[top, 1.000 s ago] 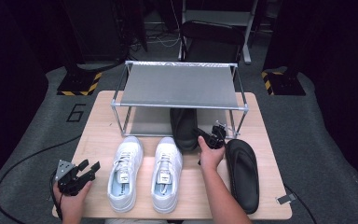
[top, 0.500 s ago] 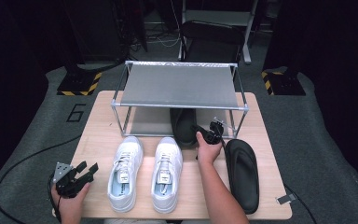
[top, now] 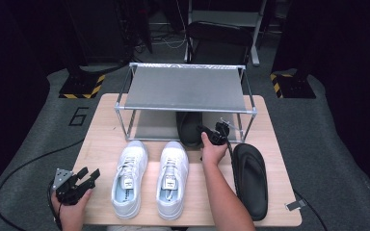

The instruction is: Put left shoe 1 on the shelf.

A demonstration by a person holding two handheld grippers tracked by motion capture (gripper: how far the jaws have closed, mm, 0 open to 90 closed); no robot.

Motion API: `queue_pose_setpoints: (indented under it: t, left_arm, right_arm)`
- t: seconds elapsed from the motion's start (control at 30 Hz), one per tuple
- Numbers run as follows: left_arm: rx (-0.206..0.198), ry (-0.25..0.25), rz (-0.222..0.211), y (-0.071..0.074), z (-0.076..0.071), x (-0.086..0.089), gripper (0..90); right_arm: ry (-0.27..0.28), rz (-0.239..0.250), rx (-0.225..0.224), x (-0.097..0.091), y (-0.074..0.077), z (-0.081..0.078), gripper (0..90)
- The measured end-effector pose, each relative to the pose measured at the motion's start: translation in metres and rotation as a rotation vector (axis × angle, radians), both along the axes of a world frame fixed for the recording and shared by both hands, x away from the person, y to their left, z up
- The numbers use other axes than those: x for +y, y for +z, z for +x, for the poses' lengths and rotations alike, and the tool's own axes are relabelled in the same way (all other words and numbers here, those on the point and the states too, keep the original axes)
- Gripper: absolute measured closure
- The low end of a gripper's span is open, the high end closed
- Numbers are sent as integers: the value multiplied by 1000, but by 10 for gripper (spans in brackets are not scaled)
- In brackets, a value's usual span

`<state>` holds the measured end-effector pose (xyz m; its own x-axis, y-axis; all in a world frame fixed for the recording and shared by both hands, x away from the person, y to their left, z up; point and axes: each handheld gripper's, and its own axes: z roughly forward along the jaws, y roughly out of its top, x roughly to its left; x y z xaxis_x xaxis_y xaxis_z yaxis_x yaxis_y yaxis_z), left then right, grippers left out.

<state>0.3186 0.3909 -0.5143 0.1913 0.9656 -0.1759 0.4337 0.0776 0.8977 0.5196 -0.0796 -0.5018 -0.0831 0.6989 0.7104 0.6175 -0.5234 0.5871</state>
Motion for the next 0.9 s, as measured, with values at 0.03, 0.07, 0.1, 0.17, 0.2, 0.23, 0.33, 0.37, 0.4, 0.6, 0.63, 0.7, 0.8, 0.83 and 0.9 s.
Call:
queue_pose_setpoints:
  t: [0.03, 0.07, 0.1, 0.17, 0.2, 0.23, 0.33, 0.37, 0.4, 0.6, 0.63, 0.7, 0.8, 0.83, 0.9]
  left_arm:
    - [3, 0, -2, 0, 0, 0, 450]
    - [0, 1, -3, 0, 0, 0, 450]
    - [0, 1, -4, 0, 0, 1, 450]
    - [0, 2, -4, 0, -1, 1, 450]
    - [2, 1, -4, 0, -1, 1, 450]
    - [3, 1, -4, 0, -1, 1, 450]
    - [2, 2, 0, -1, -1, 0, 450]
    - [5, 1, -3, -1, -1, 0, 450]
    - [7, 2, -6, -1, 0, 0, 450]
    - [9, 4, -9, -2, 0, 1, 450]
    - [3, 13, -13, -2, 0, 1, 450]
    - [8, 12, -14, -3, 0, 2, 450]
    - [9, 12, -17, -4, 1, 3, 450]
    - [10, 11, -19, -4, 1, 4, 450]
    - [16, 8, -17, -5, 1, 4, 450]
  right_arm:
    - [0, 0, 0, 0, 0, 0, 668]
    - [-9, -25, -38, -1, -3, 3, 668]
    - [-8, -46, -53, -1, -4, 4, 668]
    - [3, -38, -30, 0, -2, 4, 668]
    - [3, -38, -30, 0, -2, 4, 668]
    - [1, -38, -36, 0, -2, 5, 668]
    - [-8, -26, -33, 2, -2, 9, 668]
    - [-8, -26, -33, 2, -2, 9, 668]
    - [-6, -17, -23, 2, -3, 12, 668]
    - [-4, -27, 2, 7, -6, 22, 668]
    - [-10, -41, 3, 8, -6, 23, 668]
    - [-16, -44, -4, 9, -8, 26, 668]
    - [-27, -40, 7, 13, -10, 30, 668]
    - [-27, -40, 7, 13, -10, 30, 668]
    - [-27, -46, -1, 14, -12, 31, 667]
